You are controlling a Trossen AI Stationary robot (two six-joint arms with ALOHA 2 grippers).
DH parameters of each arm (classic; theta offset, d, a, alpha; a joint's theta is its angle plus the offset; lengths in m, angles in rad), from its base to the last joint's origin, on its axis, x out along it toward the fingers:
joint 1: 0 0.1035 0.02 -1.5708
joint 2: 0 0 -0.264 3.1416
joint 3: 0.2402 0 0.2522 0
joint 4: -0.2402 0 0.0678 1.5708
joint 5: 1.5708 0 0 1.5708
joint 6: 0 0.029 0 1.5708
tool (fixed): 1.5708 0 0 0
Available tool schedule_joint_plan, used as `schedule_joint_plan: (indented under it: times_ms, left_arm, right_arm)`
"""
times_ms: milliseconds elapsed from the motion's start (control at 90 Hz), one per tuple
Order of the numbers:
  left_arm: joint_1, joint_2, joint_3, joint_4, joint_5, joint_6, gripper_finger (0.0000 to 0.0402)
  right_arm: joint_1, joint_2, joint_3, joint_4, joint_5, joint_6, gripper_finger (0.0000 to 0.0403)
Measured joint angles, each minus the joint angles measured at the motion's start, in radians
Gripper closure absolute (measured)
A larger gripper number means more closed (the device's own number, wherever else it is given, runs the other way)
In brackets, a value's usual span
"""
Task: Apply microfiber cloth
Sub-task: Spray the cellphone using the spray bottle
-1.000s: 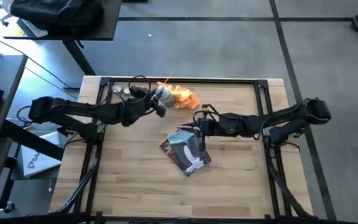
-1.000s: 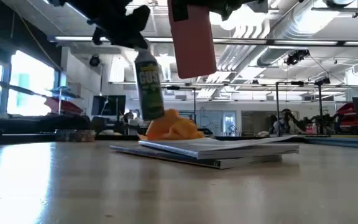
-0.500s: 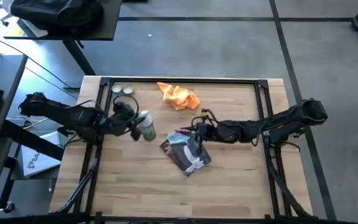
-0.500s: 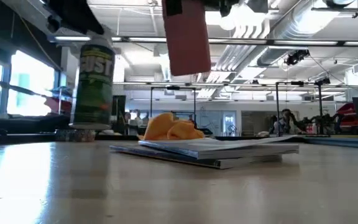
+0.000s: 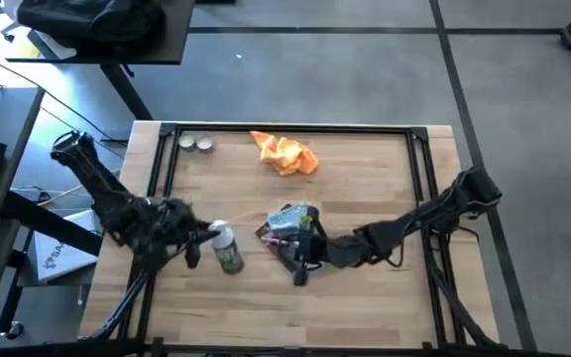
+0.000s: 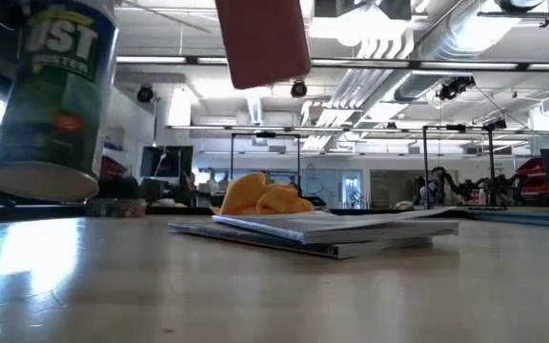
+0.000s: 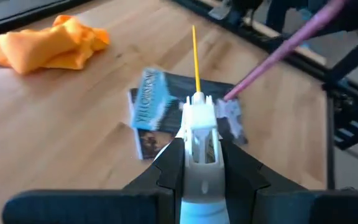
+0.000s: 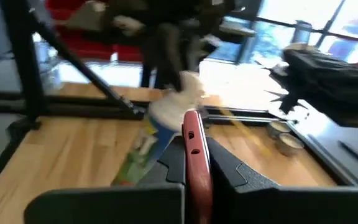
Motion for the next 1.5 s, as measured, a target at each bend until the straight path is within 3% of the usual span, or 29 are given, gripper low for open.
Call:
schedule_joint_plan:
  times_ms: [200, 433, 744, 989, 1178, 1500]
  left_arm:
    - [-0.092, 0.137, 0.0, 0.008, -0.086, -0.091, 0.0351]
    - [-0.095, 0.216, 0.003, 0.012, -0.106, -0.103, 0.0351]
    - [-0.093, 0.125, 0.0, -0.026, -0.041, 0.025, 0.0351]
    - [-0.062, 0.08, 0.0, -0.146, -0.039, 0.027, 0.0351]
    - [-0.004, 0.09, 0.0, -0.183, -0.098, 0.042, 0.0351]
    - [0.079, 0.105, 0.0, -0.206, -0.107, 0.07, 0.0336]
  right_arm:
    - [0.03, 0.001, 0.011, -0.003, 0.157, 0.097, 0.0402]
    - [-0.013, 0.017, 0.011, 0.0, 0.22, 0.195, 0.0402]
    - [-0.135, 0.024, 0.011, 0.002, 0.219, 0.256, 0.0402]
    - [-0.212, 0.024, 0.01, -0.002, 0.145, 0.314, 0.0402]
    - [-0.26, 0.024, 0.011, -0.001, 0.071, 0.22, 0.0402]
    - [-0.38, 0.024, 0.039, -0.001, 0.052, 0.145, 0.0402]
